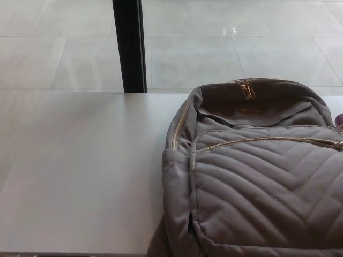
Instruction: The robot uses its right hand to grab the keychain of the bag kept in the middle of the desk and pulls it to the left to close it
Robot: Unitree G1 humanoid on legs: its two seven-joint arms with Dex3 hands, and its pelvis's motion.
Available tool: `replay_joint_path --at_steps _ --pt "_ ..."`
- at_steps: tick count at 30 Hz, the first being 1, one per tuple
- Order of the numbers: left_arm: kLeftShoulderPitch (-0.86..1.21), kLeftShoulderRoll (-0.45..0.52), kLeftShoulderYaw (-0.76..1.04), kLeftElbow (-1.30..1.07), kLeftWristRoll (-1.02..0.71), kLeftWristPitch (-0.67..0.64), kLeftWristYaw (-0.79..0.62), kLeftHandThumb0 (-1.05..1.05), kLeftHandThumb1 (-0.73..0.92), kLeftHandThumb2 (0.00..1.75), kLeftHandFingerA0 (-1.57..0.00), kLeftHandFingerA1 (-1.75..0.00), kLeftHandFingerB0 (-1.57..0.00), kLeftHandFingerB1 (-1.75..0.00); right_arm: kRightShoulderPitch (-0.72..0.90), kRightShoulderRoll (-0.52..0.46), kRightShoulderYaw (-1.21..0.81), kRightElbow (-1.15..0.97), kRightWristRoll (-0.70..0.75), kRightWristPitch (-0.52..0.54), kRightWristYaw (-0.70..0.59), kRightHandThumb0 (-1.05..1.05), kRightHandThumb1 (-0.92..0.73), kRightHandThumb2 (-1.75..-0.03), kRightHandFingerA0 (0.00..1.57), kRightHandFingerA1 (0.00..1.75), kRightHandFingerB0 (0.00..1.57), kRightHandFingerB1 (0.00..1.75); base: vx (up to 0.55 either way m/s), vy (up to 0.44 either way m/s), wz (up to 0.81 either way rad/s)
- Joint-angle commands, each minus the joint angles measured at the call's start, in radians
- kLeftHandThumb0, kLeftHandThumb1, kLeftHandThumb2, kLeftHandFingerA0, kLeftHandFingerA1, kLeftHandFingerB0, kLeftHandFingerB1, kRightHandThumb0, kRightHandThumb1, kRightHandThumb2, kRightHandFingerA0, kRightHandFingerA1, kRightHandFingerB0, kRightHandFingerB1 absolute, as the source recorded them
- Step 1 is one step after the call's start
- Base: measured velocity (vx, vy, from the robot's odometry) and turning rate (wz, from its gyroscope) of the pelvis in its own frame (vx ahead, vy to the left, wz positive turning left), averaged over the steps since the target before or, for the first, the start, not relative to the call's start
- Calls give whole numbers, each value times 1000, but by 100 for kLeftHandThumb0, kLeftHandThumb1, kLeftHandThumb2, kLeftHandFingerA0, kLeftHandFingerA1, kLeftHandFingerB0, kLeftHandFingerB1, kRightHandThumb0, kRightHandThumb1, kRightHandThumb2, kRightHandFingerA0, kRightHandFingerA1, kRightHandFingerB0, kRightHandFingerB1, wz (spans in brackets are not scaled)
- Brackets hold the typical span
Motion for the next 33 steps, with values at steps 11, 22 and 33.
replay_joint_path --at_steps 11,22,33 --pt "16 25 -6 -17 1 -27 -12 -105 64 128 -76 -110 -56 -112 -58 -142 275 157 -178 -245 24 -91 -63 -101 0 19 8 31 0 0 0" --pt "23 20 -6 -10 -3 -33 -27 -105 65 127 -75 -109 -54 -111 -81 -140 291 251 -233 -341 2 -76 -58 -97 0 31 12 38 0 0 0" --pt "14 23 -13 11 0 -41 -33 -105 86 85 -75 -105 -55 -105 -133 -138 400 294 -334 -397 9 -38 -41 -102 5 55 0 48 0 0 0"
